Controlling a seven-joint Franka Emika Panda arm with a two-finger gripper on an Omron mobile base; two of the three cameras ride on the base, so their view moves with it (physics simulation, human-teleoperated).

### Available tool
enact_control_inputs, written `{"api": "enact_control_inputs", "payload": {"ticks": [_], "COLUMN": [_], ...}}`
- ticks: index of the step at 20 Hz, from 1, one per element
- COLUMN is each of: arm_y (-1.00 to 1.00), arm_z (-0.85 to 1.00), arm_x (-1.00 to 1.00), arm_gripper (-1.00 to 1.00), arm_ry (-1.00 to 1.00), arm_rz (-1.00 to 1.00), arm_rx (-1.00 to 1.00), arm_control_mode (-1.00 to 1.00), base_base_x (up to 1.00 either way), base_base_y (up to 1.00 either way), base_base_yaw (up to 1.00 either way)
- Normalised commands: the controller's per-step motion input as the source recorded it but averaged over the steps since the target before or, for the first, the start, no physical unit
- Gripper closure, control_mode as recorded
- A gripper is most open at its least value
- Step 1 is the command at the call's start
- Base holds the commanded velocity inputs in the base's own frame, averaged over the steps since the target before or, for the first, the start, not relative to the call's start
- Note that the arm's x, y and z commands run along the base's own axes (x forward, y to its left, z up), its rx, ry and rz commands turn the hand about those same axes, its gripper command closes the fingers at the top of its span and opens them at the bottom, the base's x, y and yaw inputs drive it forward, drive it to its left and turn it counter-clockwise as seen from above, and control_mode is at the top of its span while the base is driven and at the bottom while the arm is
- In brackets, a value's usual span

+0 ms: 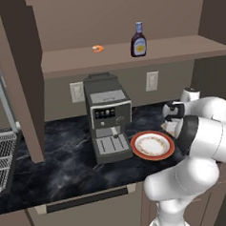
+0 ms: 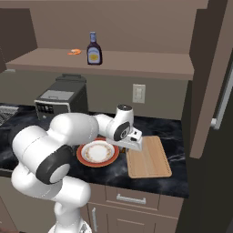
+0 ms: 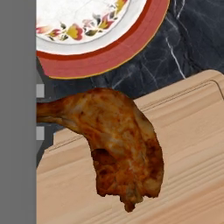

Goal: Pick the chicken drumstick from the plate and place it on the cutting board. Then pick the condiment bottle from the cabinet and place it next to the cutting board.

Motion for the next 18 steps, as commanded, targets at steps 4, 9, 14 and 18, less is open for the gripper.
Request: {"api": "enact_control_inputs", "payload": {"ticks": [4,9,14,18], "arm_y": [-0.4,-0.34,-0.24,-0.18], "arm_z": [0.0,0.0,-0.08,-0.1], "arm_x": [0.0,0.01,0.05,0.03], "arm_gripper": [1.0,1.0,1.0,1.0], "arm_ry": [0.0,0.0,0.0,-0.01], "arm_rz": [-0.04,-0.01,0.0,0.0], "arm_rx": [0.0,0.0,0.0,0.0], "arm_control_mode": [-1.0,-1.0,-1.0,-1.0], "base_base_x": [0.0,0.0,0.0,0.0], "base_base_y": [0.0,0.0,0.0,0.0], "base_base_yaw": [0.0,0.0,0.0,0.0]}}
